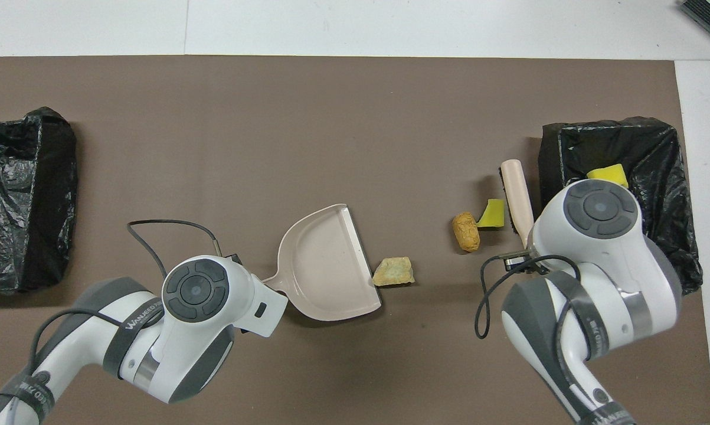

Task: Sweep and dump trash in bin
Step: 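Sweep the chunks near the bin toward the dustpan with the right gripper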

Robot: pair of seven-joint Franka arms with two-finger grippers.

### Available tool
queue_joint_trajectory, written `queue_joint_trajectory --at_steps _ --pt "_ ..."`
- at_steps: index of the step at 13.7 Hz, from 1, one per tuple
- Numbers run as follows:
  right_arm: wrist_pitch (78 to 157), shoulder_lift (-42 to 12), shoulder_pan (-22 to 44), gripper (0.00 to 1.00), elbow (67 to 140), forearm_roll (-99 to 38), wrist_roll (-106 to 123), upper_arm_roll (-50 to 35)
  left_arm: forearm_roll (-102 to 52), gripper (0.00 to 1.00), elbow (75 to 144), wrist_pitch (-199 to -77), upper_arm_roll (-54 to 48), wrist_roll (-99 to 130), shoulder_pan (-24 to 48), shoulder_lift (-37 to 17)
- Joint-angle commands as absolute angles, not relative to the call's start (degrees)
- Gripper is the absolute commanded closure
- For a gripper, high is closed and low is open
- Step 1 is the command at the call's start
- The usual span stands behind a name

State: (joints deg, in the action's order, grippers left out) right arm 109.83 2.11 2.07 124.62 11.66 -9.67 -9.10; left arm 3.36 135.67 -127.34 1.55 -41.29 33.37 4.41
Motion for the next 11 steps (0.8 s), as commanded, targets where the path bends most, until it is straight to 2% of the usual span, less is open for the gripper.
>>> queue_joint_trajectory --at_steps 1,5,11 --pt "113.72 4.30 -0.09 1.00 129.54 12.57 -5.36 -9.93 4.66 1.00 137.11 -129.20 2.02 -38.32 34.71 4.57" --pt "114.34 3.52 1.05 1.00 130.78 11.61 -6.15 -10.11 4.66 1.00 137.11 -129.02 2.02 -37.35 35.16 4.13" --pt "115.31 3.34 11.06 1.00 129.64 -0.15 -9.65 -10.19 7.81 1.00 136.93 -128.23 1.93 -37.18 35.94 4.13"
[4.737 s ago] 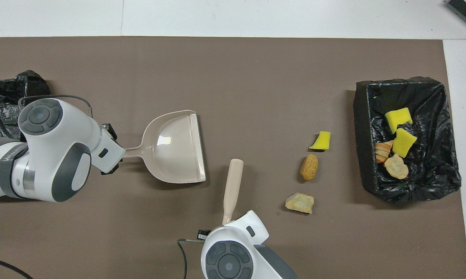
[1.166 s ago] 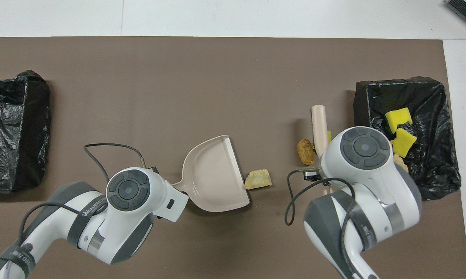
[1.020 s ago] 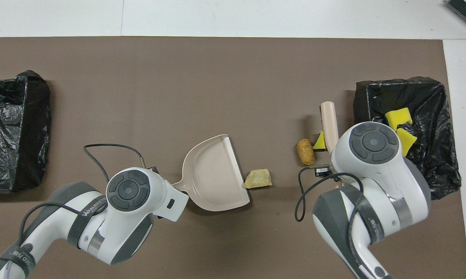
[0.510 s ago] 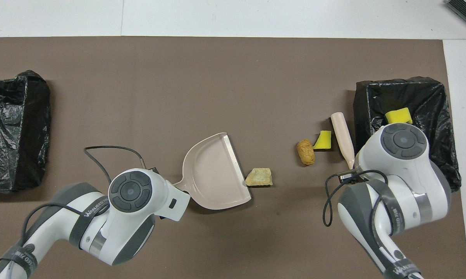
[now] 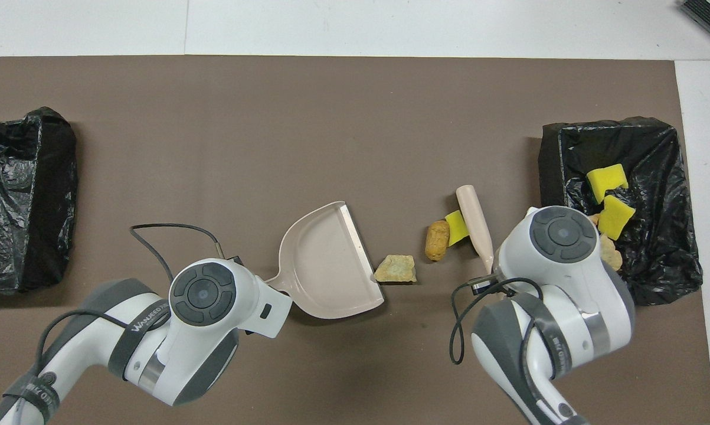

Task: Sweep and dump trash in bin
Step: 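Sweep the chunks near the bin toward the dustpan with the right gripper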

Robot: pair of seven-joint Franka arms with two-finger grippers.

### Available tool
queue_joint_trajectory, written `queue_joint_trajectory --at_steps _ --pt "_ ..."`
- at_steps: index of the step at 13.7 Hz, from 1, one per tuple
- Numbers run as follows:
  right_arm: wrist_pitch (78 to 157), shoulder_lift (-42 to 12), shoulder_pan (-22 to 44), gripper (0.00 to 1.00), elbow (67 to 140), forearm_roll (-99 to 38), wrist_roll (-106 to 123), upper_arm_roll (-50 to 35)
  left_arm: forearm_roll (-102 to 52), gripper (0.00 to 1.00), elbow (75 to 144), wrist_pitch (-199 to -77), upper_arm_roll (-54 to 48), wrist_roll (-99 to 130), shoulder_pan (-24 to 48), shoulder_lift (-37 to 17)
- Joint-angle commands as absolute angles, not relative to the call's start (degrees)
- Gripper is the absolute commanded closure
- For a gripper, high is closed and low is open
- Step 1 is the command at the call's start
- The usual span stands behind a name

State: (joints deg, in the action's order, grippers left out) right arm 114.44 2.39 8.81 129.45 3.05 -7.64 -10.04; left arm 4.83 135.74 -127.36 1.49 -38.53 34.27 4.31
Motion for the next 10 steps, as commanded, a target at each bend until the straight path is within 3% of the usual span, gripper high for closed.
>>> queue_joint_trajectory --at_steps 1,4,10 --pt "115.23 3.43 12.90 1.00 129.55 -1.92 -11.06 -10.11 7.82 1.00 136.59 -127.97 1.93 -37.09 36.30 4.13" --pt "117.24 2.46 19.76 1.00 129.55 -3.51 -17.74 -10.20 7.82 1.00 136.49 -127.09 1.93 -36.92 36.30 4.13" --pt "117.25 2.20 27.14 1.00 126.31 -10.45 -18.01 -10.28 7.82 1.00 136.58 -127.00 1.93 -36.04 36.30 4.22"
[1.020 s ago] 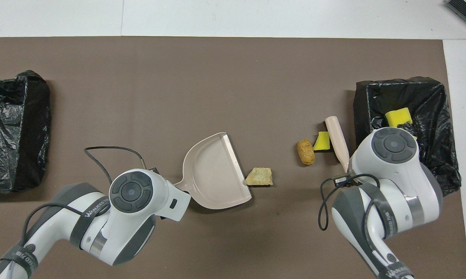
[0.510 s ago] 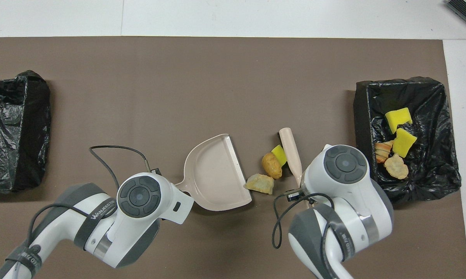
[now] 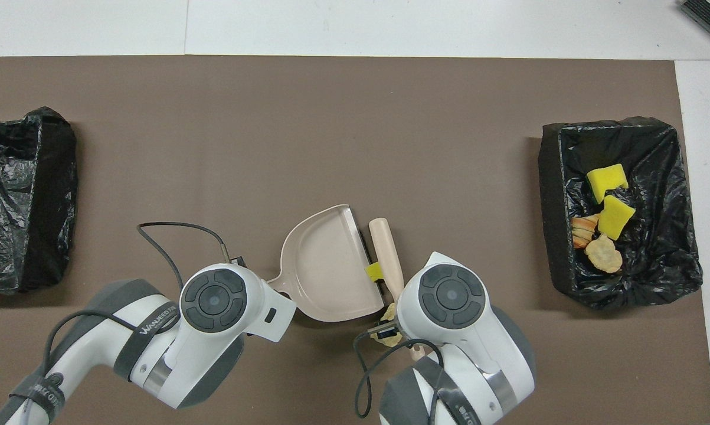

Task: Sweep and dump trash in bin
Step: 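Sweep the chunks near the bin toward the dustpan with the right gripper, then brush the bread and sponge pieces into the dustpan with the right gripper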

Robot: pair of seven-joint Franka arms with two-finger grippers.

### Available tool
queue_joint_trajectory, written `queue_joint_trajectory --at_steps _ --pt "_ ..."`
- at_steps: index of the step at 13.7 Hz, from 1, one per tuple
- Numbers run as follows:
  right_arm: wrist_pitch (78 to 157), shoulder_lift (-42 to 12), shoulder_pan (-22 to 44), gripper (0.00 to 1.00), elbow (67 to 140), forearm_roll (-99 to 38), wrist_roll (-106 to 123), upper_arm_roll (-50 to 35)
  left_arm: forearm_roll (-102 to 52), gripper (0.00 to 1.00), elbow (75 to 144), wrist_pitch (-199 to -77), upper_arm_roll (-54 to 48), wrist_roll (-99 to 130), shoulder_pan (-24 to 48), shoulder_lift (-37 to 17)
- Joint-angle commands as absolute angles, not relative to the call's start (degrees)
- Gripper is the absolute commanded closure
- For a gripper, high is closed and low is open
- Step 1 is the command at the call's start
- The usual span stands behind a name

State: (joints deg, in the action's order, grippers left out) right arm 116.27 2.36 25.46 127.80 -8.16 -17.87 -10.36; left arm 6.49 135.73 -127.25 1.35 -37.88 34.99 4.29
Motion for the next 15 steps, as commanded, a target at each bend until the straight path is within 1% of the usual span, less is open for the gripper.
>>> queue_joint_trajectory --at_steps 1,4,6,8,10,12,14,15 --pt "117.25 1.94 27.59 1.00 125.52 -10.55 -18.37 -10.28 7.82 1.00 136.50 -126.91 1.93 -36.04 36.30 4.22" --pt "117.25 2.02 30.84 1.00 124.20 -14.14 -20.20 -10.28 8.61 1.00 133.96 -121.40 2.11 -36.38 35.34 4.22" --pt "117.16 3.51 31.03 1.00 123.84 -14.15 -23.89 -10.37 8.61 1.00 132.89 -117.35 2.63 -37.26 34.29 4.31" --pt "116.19 5.27 30.68 1.00 122.79 -14.33 -23.99 -10.20 8.61 1.00 132.80 -117.68 2.64 -39.89 33.75 4.39" --pt "114.01 7.20 30.32 1.00 123.83 -14.33 -24.17 -10.02 8.79 1.00 131.40 -116.90 2.72 -43.14 33.66 4.57" --pt "111.28 10.61 28.40 1.00 126.02 -14.15 -24.08 -9.93 11.93 1.00 131.48 -115.94 2.64 -43.68 33.84 5.27" --pt "110.83 15.01 25.77 1.00 130.58 -14.06 -23.47 -9.84 12.48 1.00 132.45 -115.49 1.94 -43.51 35.24 6.23" --pt "110.83 16.60 24.71 1.00 133.13 -14.06 -23.47 -9.84 12.65 1.00 132.71 -115.40 1.76 -43.51 37.07 6.85"
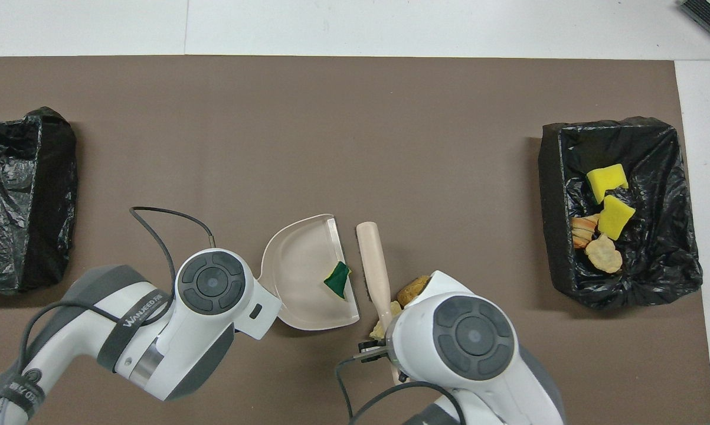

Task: Sweep and dump trash in bin
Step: 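Brush the bread and sponge pieces into the dustpan with the right gripper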

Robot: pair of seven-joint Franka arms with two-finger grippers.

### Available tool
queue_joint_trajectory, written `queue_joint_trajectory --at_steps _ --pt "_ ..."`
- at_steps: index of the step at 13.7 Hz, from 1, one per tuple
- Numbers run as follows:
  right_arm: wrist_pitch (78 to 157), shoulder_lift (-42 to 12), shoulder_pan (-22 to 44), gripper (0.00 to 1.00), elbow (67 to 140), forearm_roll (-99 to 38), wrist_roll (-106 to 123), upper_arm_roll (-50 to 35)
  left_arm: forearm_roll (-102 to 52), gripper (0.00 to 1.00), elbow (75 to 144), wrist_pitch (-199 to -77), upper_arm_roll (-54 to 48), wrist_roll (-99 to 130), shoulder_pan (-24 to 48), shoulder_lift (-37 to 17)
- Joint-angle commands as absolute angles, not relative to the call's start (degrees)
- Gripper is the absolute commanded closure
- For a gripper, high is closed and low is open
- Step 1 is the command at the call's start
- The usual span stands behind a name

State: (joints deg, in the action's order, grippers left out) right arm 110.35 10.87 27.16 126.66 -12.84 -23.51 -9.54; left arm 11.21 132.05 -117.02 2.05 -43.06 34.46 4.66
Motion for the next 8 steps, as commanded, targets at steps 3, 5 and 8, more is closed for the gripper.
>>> queue_joint_trajectory --at_steps 3,5,8 --pt "111.27 22.39 20.15 1.00 141.83 -14.06 -23.38 -9.84 13.89 1.00 134.73 -112.77 1.76 -42.98 39.72 9.05" --pt "110.92 24.42 18.90 1.00 144.92 -14.06 -23.55 -9.84 13.89 1.00 135.61 -111.80 1.58 -40.62 41.21 10.10" --pt "111.35 24.70 18.72 1.00 147.39 -14.06 -23.21 -9.93 13.89 1.00 136.49 -112.32 1.41 -36.68 43.75 9.93"
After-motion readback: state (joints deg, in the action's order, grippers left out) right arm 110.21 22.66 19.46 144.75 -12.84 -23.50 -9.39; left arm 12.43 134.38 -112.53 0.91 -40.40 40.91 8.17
